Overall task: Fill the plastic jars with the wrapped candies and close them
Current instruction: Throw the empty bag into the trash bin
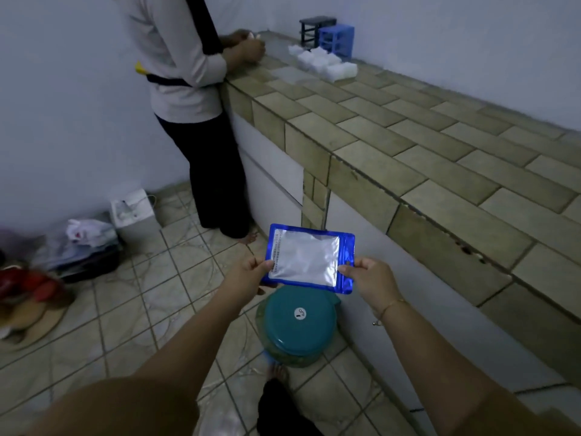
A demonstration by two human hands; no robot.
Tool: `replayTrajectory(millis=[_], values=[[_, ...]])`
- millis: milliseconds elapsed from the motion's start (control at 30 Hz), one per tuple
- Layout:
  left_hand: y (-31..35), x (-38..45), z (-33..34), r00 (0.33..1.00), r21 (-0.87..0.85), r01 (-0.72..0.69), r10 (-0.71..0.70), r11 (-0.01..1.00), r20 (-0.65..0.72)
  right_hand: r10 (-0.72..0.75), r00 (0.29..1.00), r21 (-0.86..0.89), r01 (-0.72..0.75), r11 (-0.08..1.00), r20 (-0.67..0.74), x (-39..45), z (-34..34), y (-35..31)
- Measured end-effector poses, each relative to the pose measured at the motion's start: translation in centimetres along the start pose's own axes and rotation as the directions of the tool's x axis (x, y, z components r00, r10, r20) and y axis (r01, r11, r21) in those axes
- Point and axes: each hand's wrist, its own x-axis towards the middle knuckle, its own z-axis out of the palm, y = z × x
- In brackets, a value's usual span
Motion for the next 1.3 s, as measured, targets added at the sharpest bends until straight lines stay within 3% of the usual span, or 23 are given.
replayTrajectory(millis=[233, 400, 533, 667, 800, 900, 1033, 1167, 1300], values=[[-4.9, 4.3, -0.6, 0.991, 0.054, 0.137, -0.137, 0.989, 0.004, 0.140, 0.987, -0.026, -0.138, 0.990, 0.081, 3.8, 3.7, 4.9], [-9.2, 6.9, -0.6, 0.957, 0.076, 0.279, -0.283, 0.957, 0.057, 0.359, 0.922, -0.008, -0.362, 0.932, 0.148, 6.0, 6.3, 9.6], [-12.6, 8.2, -0.8, 0.910, 0.123, 0.399, -0.409, 0.909, 0.068, 0.532, 0.814, -0.005, -0.546, 0.838, 0.234, 6.8, 8.5, 13.0], [-15.9, 9.7, -0.9, 0.845, 0.149, 0.522, -0.533, 0.840, 0.048, 0.694, 0.645, 0.003, -0.733, 0.680, 0.320, 7.4, 10.9, 17.1], [-19.5, 12.3, 0.7, 0.780, 0.157, 0.614, -0.625, 0.774, 0.035, 0.789, 0.525, -0.009, -0.831, 0.556, 0.319, 8.4, 12.9, 21.3], [-21.7, 14.2, 2.7, 0.752, 0.167, 0.642, -0.657, 0.748, 0.052, 0.832, 0.474, -0.002, -0.868, 0.496, 0.288, 9.1, 13.5, 23.4], [-24.1, 16.3, 4.8, 0.759, 0.161, 0.625, -0.643, 0.764, 0.105, 0.840, 0.498, 0.062, -0.865, 0.497, 0.214, 10.8, 14.0, 25.6], [-25.0, 17.3, 6.0, 0.773, 0.124, 0.606, -0.618, 0.786, 0.142, 0.798, 0.578, 0.223, -0.812, 0.540, 0.171, 12.2, 14.4, 26.0], [-24.5, 17.0, 6.5, 0.773, 0.103, 0.607, -0.615, 0.788, 0.152, 0.769, 0.621, 0.215, -0.780, 0.588, 0.152, 12.3, 14.5, 25.9]])
